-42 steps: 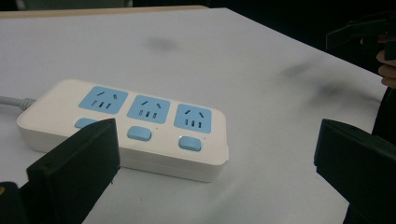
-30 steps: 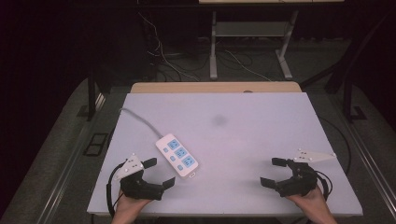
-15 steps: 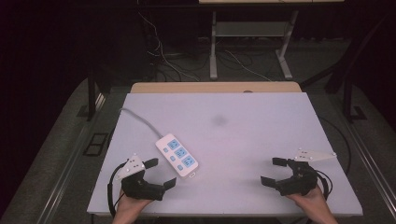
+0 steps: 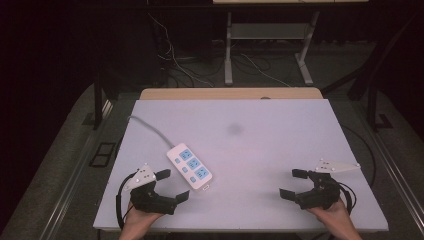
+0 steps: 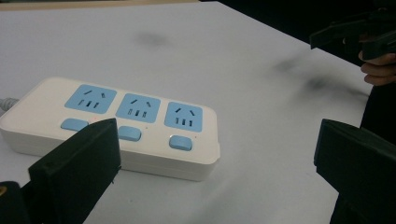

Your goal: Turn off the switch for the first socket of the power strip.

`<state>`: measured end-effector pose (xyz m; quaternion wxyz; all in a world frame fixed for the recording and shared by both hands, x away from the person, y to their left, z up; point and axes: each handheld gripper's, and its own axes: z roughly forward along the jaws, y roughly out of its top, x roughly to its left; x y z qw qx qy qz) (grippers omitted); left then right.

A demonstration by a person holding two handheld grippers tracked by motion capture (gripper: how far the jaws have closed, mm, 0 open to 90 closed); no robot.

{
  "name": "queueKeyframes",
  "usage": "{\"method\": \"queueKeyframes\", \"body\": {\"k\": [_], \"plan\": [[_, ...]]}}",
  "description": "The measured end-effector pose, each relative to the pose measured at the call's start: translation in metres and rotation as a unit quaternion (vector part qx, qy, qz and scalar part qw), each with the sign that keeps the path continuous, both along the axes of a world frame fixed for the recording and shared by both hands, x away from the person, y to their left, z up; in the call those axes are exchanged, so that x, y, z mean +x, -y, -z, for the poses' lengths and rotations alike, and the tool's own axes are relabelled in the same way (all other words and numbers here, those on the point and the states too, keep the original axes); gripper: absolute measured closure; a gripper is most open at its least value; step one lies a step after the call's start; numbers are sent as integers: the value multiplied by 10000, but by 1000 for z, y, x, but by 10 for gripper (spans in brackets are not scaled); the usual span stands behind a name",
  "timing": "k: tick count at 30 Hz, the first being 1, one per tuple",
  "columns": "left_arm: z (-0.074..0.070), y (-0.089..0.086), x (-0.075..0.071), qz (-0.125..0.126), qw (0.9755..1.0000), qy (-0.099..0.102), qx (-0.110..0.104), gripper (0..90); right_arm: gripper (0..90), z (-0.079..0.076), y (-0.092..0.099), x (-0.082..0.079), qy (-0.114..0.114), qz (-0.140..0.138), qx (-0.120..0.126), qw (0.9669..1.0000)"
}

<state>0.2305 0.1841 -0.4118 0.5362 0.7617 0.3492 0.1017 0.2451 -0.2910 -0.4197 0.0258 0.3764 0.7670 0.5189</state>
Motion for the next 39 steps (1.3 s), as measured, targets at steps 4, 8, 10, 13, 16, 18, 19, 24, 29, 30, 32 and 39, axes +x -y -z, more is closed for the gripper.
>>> {"method": "queueKeyframes", "body": {"k": [4, 8, 10, 13, 16, 18, 19, 24, 29, 30, 32, 39], "plan": [[-3, 0, 2, 16, 10000, -5, -4, 0, 2, 0, 1, 0, -4, 11, -10, 10000], [-5, -1, 4, 10, 10000, -25, -30, 0, 2, 0, 2, -1, 0, 42, 2, 10000], [-6, -1, 5, 21, 10000, -43, -27, 0, 2, 0, 3, -1, -4, 62, 2, 10000], [-8, -1, 8, 35, 10000, -69, -11, 0, 2, 0, 4, -2, 4, 85, 2, 10000], [-13, 0, 12, 40, 10000, -69, -16, 0, 2, 0, 6, -2, 12, 107, -7, 9999], [-14, 0, 13, 50, 10000, -67, -12, 0, 2, 0, 6, -3, 13, 118, -13, 9999], [-15, -1, 14, 50, 10000, -72, -8, 0, 2, 0, 6, -3, 13, 118, -13, 9999], [-19, -2, 18, 31, 9999, -95, -21, 0, 2, 0, 7, -3, -1, 152, -5, 9999], [-21, -4, 23, 30, 9999, -116, 16, 0, 2, 1, 8, -4, -1, 160, -24, 9999], [-22, -4, 23, 31, 9999, -130, 24, 0, 2, 1, 8, -4, -5, 163, -30, 9999], [-23, -5, 25, 29, 9999, -128, 34, 0, 2, 1, 8, -4, -8, 164, -30, 9999], [-30, -5, 31, 69, 9998, -144, 149, 0, 2, 1, 9, -4, -1, 162, -27, 9999]]}}
